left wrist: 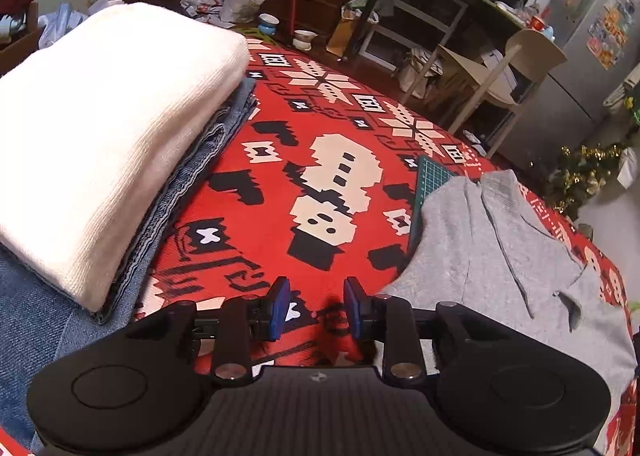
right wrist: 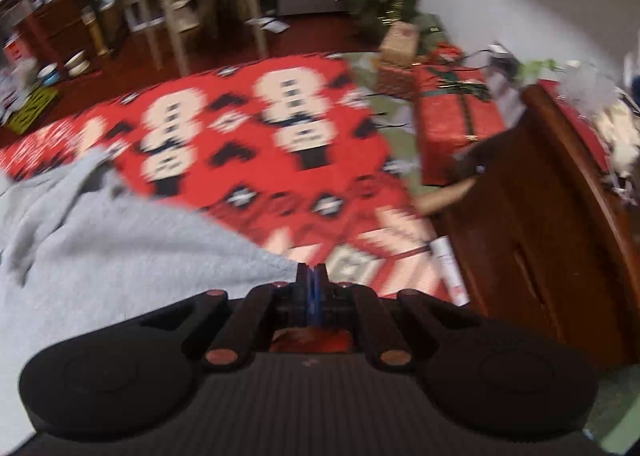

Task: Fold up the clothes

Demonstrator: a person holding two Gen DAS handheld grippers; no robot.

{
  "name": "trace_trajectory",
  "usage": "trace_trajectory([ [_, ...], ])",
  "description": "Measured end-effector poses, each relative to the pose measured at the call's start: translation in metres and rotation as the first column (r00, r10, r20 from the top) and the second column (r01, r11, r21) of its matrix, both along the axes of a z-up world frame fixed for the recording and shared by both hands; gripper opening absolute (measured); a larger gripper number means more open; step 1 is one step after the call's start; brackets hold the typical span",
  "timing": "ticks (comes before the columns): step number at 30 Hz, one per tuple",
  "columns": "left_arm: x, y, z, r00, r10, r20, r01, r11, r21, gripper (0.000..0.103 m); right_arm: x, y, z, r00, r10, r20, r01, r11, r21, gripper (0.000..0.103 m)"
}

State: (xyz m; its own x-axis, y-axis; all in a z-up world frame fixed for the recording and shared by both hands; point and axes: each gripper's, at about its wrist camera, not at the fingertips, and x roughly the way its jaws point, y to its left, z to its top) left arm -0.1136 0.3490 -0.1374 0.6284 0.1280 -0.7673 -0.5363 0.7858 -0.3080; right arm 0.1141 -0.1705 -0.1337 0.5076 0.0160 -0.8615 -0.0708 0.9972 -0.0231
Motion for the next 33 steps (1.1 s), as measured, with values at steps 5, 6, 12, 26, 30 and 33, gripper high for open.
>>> trace_trajectory([
  [5,0.005,-0.011,0.002,0.999,-0.040,-0.012,0.041,0.996,0.075,0.027,0.009,-0.008,0.001,1.000,-0.011,0.022,0.011,1.000,-0.007,0.001],
  [6,0.006,-0.013,0.002,0.999,-0.047,-0.013,0.048,0.995,0.085,0.027,0.012,-0.007,-0.001,1.000,-0.013,0.028,0.013,1.000,-0.014,0.001],
  [12,0.008,-0.016,0.000,0.998,-0.056,-0.014,0.058,0.993,0.100,0.027,0.021,0.007,-0.017,1.000,0.004,0.018,-0.004,0.999,-0.036,0.003],
  [26,0.001,-0.018,0.008,0.997,-0.072,0.021,0.070,0.994,0.088,0.027,-0.070,0.019,0.017,0.987,0.091,-0.132,-0.064,0.979,0.194,0.023],
  [30,-0.003,-0.014,0.009,0.997,-0.060,0.038,0.058,0.996,0.067,0.027,-0.078,0.032,0.009,0.984,0.077,-0.162,-0.046,0.981,0.187,0.023],
  [33,-0.004,-0.011,0.009,0.998,-0.051,0.043,0.049,0.998,0.050,0.027,-0.077,0.039,0.004,0.984,0.074,-0.163,-0.048,0.986,0.157,0.023],
])
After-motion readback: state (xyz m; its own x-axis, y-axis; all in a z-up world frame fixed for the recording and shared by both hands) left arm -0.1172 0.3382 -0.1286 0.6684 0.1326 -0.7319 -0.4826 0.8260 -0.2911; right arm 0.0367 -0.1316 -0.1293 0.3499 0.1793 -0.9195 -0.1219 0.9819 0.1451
